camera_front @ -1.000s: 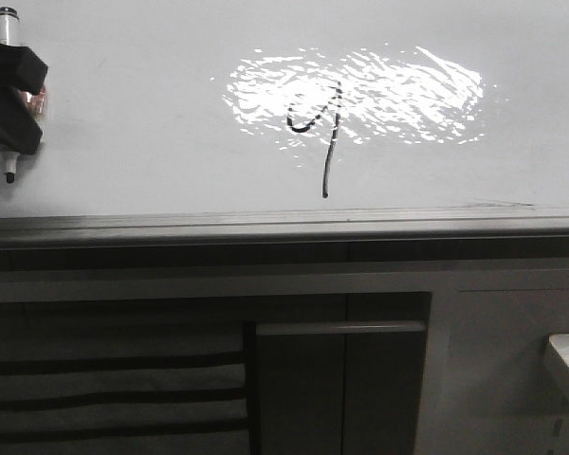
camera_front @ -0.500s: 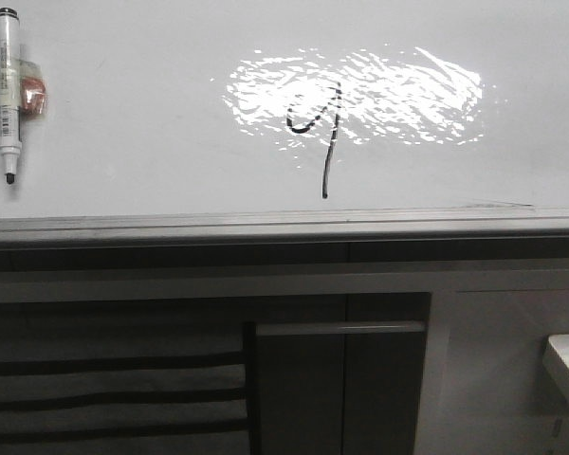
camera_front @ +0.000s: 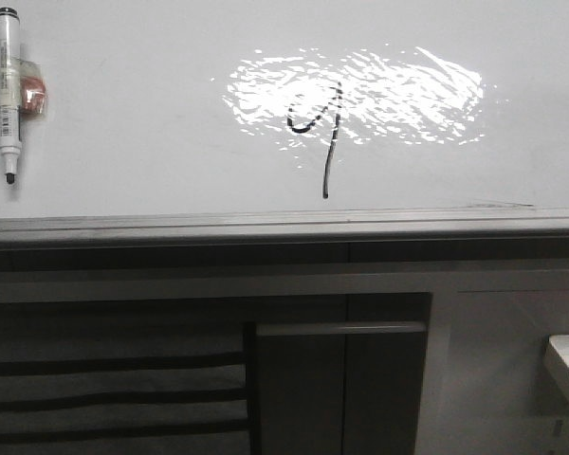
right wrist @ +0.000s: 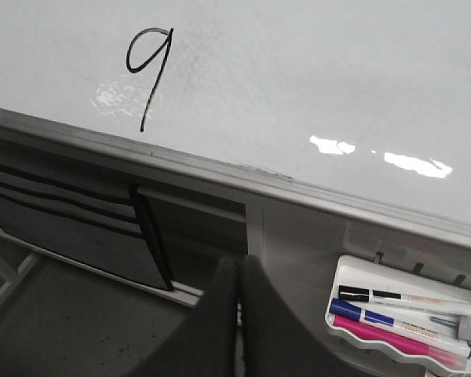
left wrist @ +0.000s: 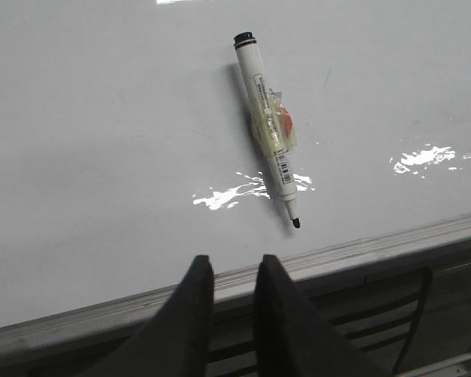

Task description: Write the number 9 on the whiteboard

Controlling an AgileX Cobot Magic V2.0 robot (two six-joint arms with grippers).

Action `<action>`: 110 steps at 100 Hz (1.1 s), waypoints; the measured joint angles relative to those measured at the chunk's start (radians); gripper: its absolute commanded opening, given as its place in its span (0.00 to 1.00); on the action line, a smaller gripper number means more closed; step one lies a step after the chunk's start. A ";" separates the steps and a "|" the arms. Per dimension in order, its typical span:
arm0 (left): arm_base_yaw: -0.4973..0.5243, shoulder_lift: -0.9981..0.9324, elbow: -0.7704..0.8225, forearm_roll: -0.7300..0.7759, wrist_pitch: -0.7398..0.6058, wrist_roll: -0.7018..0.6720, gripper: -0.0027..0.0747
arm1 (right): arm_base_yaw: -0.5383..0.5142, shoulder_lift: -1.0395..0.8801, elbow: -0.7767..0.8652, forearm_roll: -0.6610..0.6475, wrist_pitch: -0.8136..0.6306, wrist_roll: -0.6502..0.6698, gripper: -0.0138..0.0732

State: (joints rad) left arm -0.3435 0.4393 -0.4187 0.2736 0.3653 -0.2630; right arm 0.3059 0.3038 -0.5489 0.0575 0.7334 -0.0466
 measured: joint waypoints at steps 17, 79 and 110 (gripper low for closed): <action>0.000 0.000 0.001 -0.013 -0.002 0.000 0.01 | 0.000 0.000 0.000 0.000 0.019 0.000 0.08; 0.082 -0.144 0.140 -0.013 -0.115 0.021 0.01 | 0.000 0.000 0.000 -0.002 0.021 0.000 0.08; 0.240 -0.440 0.410 -0.181 -0.254 0.163 0.01 | 0.000 0.000 0.000 -0.004 0.021 0.000 0.08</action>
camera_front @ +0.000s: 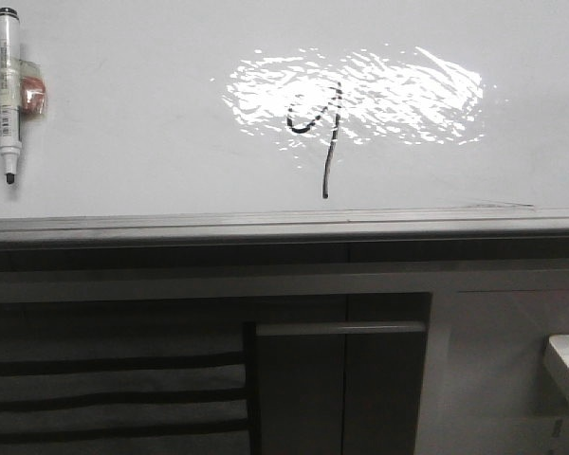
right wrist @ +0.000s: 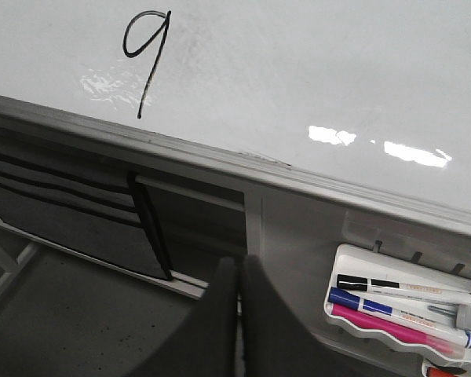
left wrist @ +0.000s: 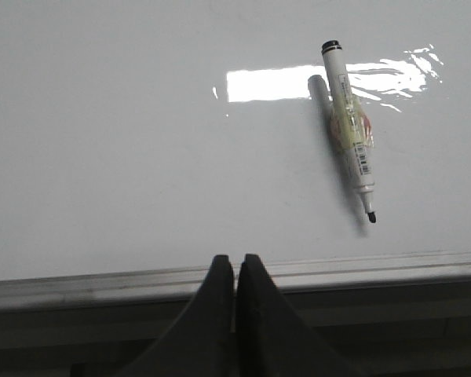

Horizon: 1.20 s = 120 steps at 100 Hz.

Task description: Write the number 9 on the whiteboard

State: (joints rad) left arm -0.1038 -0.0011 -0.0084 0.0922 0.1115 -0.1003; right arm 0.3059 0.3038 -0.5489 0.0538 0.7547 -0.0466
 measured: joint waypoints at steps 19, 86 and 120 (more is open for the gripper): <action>0.000 -0.005 0.002 -0.025 -0.031 0.033 0.01 | 0.000 0.000 0.002 0.000 0.002 0.000 0.08; 0.000 -0.005 0.002 -0.045 -0.031 0.100 0.01 | 0.000 0.000 0.002 0.000 0.004 0.000 0.08; 0.000 -0.005 0.002 -0.045 -0.031 0.100 0.01 | -0.028 -0.060 0.059 0.002 -0.061 0.000 0.08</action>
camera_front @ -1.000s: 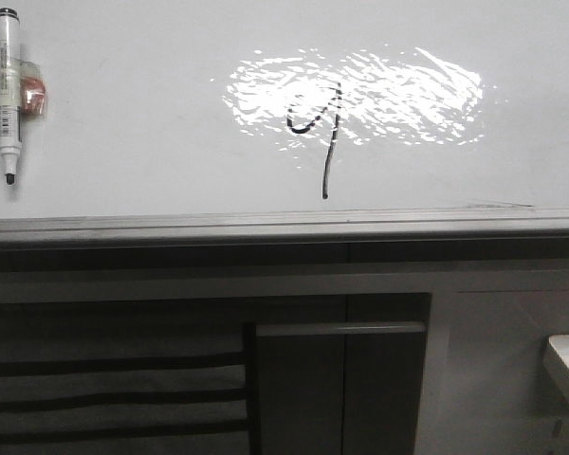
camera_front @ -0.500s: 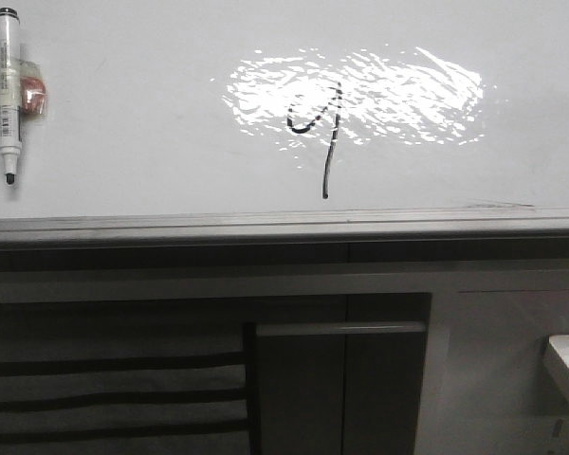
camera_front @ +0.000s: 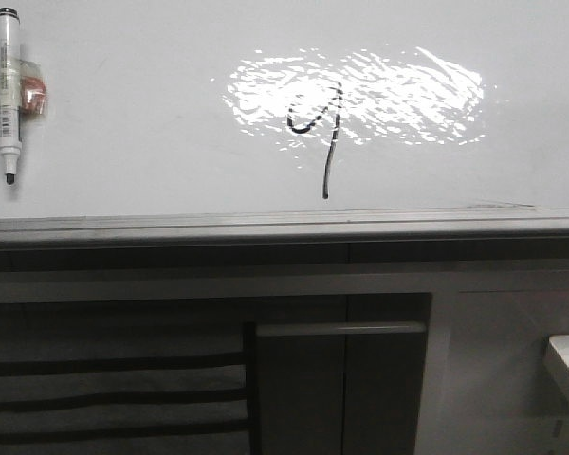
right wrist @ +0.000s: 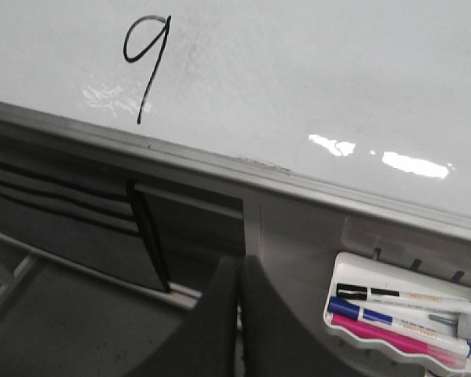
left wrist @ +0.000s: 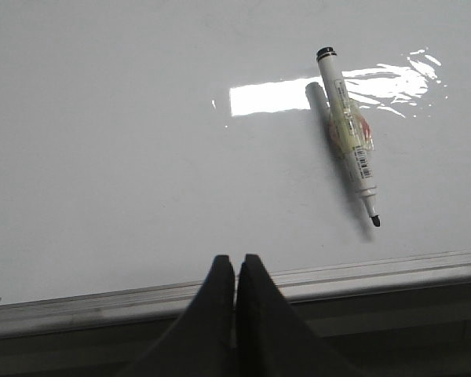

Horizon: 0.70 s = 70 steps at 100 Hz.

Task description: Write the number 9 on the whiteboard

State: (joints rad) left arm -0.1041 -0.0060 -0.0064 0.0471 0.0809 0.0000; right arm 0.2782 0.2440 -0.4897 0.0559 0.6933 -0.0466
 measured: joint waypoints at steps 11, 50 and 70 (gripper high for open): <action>0.000 0.000 0.000 0.000 0.000 0.000 0.01 | -0.068 -0.091 0.142 0.021 -0.145 0.000 0.08; 0.000 0.000 0.000 0.000 0.002 0.000 0.01 | -0.210 -0.255 0.501 0.042 -0.587 0.000 0.08; 0.000 0.000 0.000 0.000 0.002 0.000 0.01 | -0.210 -0.255 0.501 0.044 -0.617 0.000 0.08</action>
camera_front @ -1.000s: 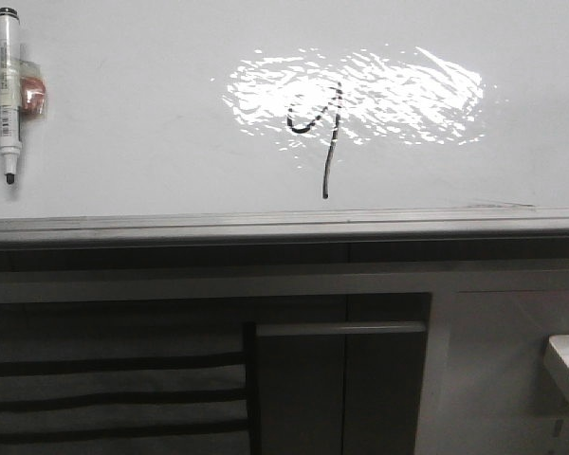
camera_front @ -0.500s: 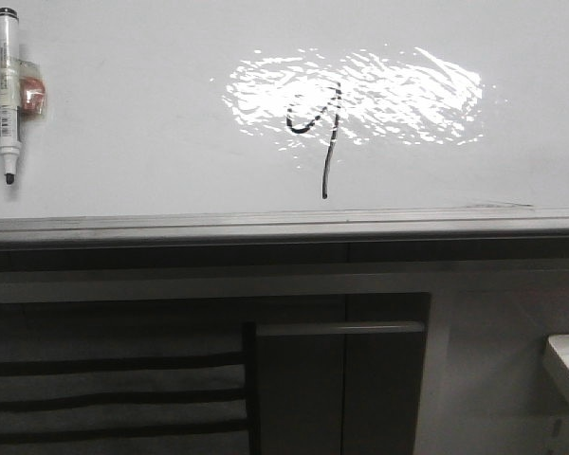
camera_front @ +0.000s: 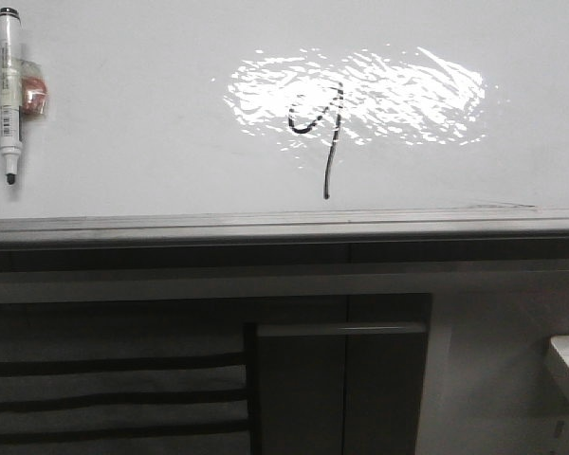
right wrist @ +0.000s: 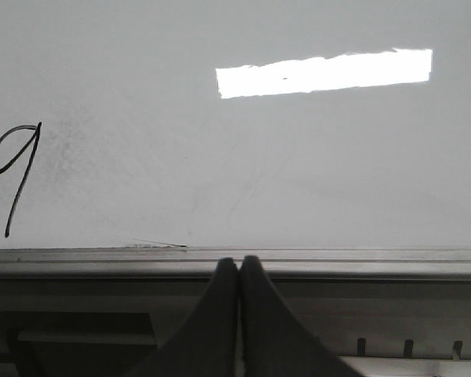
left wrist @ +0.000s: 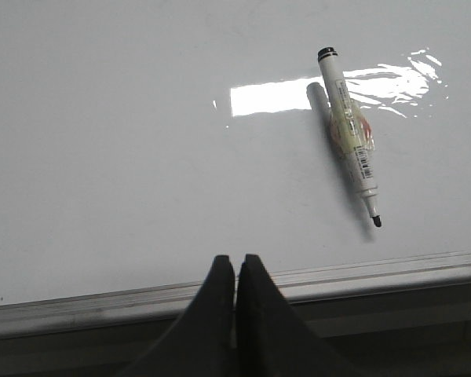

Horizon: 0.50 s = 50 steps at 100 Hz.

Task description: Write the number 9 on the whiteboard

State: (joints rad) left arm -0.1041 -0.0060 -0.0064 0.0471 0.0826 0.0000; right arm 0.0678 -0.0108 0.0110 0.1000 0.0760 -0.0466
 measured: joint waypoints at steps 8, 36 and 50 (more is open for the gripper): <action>0.000 0.000 0.000 0.000 0.000 0.000 0.01 | 0.000 0.000 0.000 0.000 0.000 0.000 0.08; 0.000 0.000 0.000 0.000 0.000 0.000 0.01 | 0.000 0.000 0.000 -0.151 -0.028 0.162 0.08; 0.000 0.000 0.000 0.000 0.000 0.000 0.01 | 0.000 0.000 0.000 -0.184 -0.029 0.192 0.08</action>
State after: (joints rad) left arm -0.1041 -0.0060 -0.0064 0.0471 0.0826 0.0000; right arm 0.0678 -0.0108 0.0110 -0.0843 0.0469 0.1455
